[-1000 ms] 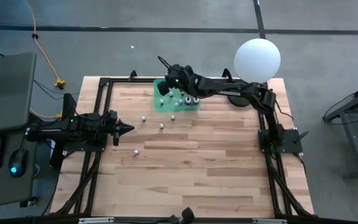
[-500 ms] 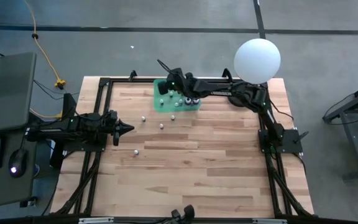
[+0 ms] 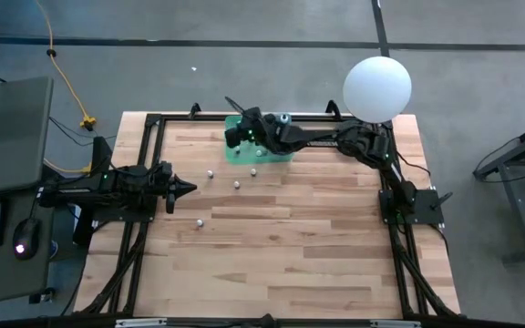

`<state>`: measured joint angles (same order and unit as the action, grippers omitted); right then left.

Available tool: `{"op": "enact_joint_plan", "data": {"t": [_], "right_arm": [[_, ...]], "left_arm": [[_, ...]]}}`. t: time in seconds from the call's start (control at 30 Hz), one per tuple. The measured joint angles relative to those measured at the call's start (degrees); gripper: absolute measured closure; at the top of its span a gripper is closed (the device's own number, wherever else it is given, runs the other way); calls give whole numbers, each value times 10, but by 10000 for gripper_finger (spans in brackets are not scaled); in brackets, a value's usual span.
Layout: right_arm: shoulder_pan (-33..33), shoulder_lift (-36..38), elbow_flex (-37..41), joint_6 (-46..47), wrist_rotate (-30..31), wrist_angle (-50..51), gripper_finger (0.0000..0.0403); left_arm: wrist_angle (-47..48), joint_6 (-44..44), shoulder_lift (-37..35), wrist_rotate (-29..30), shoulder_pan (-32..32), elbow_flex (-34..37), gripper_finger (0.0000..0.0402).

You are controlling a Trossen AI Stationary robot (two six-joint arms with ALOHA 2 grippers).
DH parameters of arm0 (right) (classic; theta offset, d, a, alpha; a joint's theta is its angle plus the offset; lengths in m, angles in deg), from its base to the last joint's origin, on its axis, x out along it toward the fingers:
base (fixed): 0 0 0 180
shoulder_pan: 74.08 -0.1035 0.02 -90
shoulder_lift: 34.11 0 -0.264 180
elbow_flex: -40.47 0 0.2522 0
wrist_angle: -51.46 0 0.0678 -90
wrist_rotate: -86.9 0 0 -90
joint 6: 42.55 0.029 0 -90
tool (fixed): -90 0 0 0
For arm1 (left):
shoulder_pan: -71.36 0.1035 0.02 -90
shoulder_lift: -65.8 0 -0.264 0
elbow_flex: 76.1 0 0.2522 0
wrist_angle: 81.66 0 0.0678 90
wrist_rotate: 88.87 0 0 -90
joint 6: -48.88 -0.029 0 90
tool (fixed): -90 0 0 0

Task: Pick & Place food coloring
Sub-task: Put the small red food coloring into the bin

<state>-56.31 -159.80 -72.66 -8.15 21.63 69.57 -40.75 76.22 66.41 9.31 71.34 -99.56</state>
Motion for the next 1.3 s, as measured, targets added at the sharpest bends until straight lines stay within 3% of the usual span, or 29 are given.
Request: {"op": "enact_joint_plan", "data": {"t": [0.33,0.73,1.3], "right_arm": [[-53,0,0,-13,37,-3,352],[-77,0,0,31,40,49,352],[-77,-35,1,98,90,83,352]], "left_arm": [[0,0,0,0,0,0,401],[0,0,0,0,0,0,401],[0,0,0,-1,0,0,401]]}}
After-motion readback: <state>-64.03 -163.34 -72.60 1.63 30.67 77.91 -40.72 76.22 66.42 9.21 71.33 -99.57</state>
